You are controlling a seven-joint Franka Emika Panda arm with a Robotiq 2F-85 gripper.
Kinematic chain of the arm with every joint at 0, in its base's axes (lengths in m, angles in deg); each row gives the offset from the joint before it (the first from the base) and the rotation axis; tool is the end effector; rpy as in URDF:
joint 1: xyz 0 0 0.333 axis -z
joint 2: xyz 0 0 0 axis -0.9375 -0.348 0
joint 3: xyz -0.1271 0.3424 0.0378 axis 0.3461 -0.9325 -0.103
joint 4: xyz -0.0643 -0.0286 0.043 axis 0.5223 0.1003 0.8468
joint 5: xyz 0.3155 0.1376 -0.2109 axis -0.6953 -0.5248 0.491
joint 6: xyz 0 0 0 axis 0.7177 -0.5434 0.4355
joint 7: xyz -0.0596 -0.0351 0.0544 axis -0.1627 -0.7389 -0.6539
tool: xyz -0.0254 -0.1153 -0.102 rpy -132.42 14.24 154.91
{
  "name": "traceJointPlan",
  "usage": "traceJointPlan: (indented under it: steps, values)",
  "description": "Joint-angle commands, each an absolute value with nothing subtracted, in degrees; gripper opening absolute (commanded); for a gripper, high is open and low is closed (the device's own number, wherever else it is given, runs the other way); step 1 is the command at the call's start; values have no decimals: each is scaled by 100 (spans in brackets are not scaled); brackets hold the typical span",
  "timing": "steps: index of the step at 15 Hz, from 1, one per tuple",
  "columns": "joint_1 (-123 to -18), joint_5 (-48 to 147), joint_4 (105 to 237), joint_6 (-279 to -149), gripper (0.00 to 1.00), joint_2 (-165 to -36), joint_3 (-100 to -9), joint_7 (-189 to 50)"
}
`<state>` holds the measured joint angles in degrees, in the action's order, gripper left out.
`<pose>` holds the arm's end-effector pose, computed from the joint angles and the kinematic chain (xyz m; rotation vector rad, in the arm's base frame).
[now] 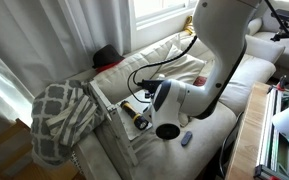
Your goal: Put the flashlight on it's side then put the bottle onto the chair
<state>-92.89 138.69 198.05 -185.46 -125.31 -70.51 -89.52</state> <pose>0.5236 0.2237 0.0818 0.9272 1.7586 -0.4977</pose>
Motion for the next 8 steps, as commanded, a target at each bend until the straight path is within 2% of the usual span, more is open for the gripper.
traceJointPlan:
  steps: [1, 8]
  values:
    - [-9351, 14308, 19758, -18207, 24, -12697, -7146, -8978]
    - [-9337, 14936, 19805, -18295, 24, -12882, -7217, -9221]
